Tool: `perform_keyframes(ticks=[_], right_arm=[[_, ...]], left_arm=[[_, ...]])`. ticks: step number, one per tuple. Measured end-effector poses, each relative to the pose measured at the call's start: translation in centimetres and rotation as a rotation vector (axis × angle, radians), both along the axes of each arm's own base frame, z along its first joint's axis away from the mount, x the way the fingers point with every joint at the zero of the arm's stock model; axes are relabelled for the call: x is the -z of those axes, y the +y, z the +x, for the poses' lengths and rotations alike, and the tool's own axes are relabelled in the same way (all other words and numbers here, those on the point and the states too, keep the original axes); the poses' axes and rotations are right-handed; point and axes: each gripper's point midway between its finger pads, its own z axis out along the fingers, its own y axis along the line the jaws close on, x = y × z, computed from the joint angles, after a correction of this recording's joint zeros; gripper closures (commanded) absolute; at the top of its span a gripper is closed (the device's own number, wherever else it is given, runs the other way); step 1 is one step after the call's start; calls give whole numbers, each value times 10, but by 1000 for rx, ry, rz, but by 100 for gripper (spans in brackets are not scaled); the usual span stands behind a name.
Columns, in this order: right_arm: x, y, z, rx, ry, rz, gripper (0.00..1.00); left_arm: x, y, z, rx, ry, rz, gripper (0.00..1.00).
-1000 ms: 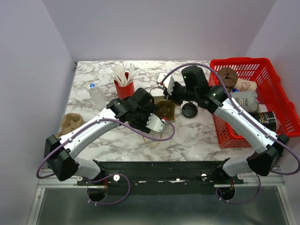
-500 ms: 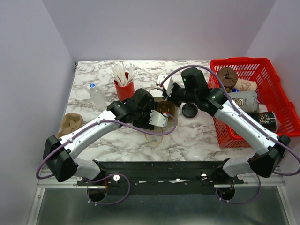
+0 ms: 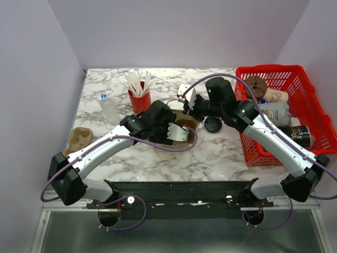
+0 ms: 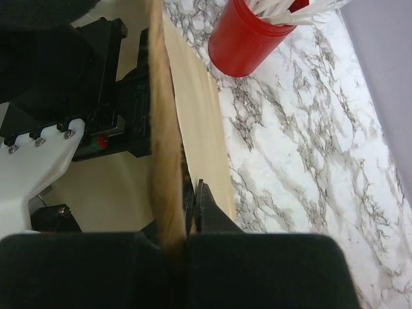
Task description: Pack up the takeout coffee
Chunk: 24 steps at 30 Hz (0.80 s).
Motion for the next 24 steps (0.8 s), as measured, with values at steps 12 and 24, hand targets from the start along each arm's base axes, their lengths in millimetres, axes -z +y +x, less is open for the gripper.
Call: perform_keyframes(ticks=[12,24], right_arm=[[0,-3,3,-17,-66,-22,100],[3,9,-12,-111,-133,-33,99]], left_arm=[[7,11,-6,-7,-8,10,100],[24,8,-4,7,-26,7,100]])
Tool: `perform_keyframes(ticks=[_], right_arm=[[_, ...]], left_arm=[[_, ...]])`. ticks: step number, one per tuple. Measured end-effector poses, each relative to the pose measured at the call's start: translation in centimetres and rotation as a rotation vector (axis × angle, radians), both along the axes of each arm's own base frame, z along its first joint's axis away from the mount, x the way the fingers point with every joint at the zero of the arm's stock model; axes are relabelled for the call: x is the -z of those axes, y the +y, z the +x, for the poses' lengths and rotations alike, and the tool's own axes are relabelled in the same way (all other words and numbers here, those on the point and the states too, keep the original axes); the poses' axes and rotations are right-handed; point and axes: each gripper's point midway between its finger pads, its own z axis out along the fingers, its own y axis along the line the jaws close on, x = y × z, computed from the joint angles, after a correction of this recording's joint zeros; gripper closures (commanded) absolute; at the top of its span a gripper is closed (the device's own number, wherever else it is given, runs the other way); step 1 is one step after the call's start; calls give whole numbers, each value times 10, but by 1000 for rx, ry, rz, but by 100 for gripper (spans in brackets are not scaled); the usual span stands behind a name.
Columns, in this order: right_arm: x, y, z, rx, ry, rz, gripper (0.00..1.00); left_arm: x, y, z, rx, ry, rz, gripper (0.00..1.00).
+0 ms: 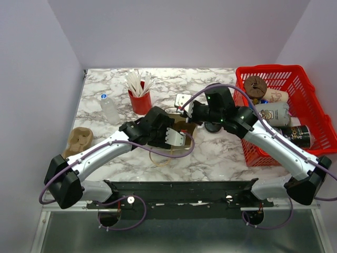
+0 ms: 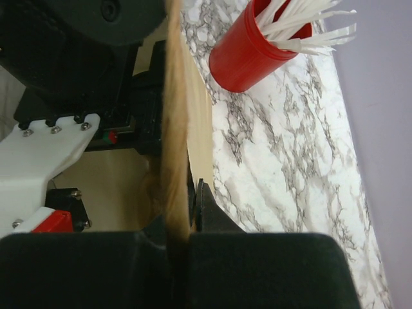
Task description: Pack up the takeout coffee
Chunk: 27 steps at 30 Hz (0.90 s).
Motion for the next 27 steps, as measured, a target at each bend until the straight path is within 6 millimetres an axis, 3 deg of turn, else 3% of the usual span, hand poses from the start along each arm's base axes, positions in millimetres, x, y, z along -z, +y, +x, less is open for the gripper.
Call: perform_keyframes(ticks=[9,27], right_arm=[[7,2,-25,-99,21,13,99],[9,4,-29,-154,-3,3,99]], left_arm=[[4,0,-1,3,-31,-28,100],[13,-6,0,54,-26,-3,100]])
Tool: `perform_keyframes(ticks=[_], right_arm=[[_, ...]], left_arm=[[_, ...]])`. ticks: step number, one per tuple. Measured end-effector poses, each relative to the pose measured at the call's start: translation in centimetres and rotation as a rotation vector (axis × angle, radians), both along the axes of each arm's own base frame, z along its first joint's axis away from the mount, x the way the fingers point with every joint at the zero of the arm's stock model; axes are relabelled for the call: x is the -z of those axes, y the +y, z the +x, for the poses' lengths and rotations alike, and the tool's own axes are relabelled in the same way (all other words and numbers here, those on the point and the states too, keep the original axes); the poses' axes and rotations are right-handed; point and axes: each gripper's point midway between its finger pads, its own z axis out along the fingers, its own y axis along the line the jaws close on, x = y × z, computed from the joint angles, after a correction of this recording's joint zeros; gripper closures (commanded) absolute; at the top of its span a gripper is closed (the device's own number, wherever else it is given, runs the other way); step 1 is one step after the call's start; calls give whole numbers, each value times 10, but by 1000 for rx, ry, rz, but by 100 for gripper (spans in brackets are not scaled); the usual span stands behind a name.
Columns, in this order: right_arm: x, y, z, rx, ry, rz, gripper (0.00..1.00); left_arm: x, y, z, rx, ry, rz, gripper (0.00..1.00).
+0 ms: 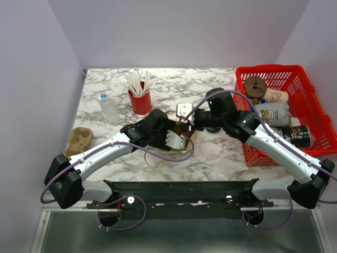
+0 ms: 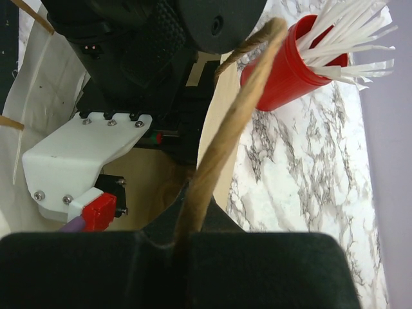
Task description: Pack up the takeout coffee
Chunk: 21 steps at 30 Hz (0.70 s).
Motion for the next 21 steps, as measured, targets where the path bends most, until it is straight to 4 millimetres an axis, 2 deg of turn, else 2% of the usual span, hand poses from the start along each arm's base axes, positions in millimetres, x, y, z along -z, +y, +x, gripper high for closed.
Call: perform_keyframes(ticks=[10,21], right_arm=[[0,-3,4,14,-11,-5,99],[1,-6,15,78,-7,5,99]], left_arm=[[-1,-11,14,33,50,31,100],[0,-14,22,107,148,70,100]])
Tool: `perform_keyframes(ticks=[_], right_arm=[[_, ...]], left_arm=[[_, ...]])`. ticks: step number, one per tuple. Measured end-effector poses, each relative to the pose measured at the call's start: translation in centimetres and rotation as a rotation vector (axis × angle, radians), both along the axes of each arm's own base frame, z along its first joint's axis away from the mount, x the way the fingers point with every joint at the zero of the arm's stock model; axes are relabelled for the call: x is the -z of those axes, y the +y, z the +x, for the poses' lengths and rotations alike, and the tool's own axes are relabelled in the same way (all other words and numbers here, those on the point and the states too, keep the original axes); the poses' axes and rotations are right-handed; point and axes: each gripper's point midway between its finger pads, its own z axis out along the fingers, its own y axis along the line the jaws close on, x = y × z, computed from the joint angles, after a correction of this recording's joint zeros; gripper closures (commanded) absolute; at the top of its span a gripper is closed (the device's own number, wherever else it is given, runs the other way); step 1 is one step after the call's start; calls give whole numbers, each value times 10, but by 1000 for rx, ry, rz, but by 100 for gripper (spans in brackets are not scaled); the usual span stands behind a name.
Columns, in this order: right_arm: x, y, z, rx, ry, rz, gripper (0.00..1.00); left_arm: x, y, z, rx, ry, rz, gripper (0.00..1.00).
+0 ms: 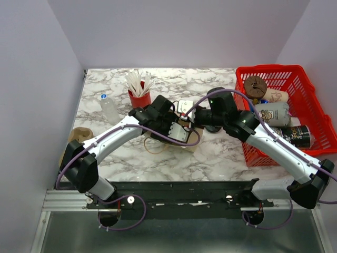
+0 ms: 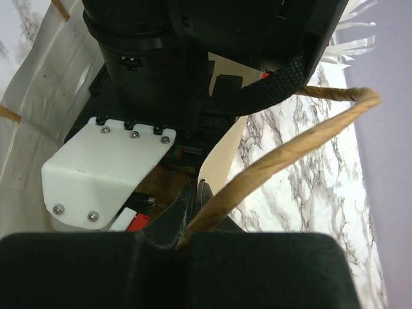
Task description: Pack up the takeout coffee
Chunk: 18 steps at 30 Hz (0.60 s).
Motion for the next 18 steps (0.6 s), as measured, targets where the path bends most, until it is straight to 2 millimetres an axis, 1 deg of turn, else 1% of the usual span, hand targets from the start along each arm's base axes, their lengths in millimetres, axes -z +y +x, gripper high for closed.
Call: perform_keyframes(ticks=[10,13,14,16,17,18], right_arm=[[2,-5,5,38,21,4,99],[3,-6,6,62,41,16,99],[3,-6,7,70,48,22,99],[3,-7,7,82,60,31,100],[3,-8,7,87,65,34,100],[2,-8,7,92,67,38,99]], left_arm=[[2,-6,2,43,41,19,99],[1,-8,2,64,51,28,88],[2,-8,2,72,55,31,79],[2,-8,2,91,64,43,69],[2,-7,2,97,68,48,57],[2,-8,1,104,72,51,52]])
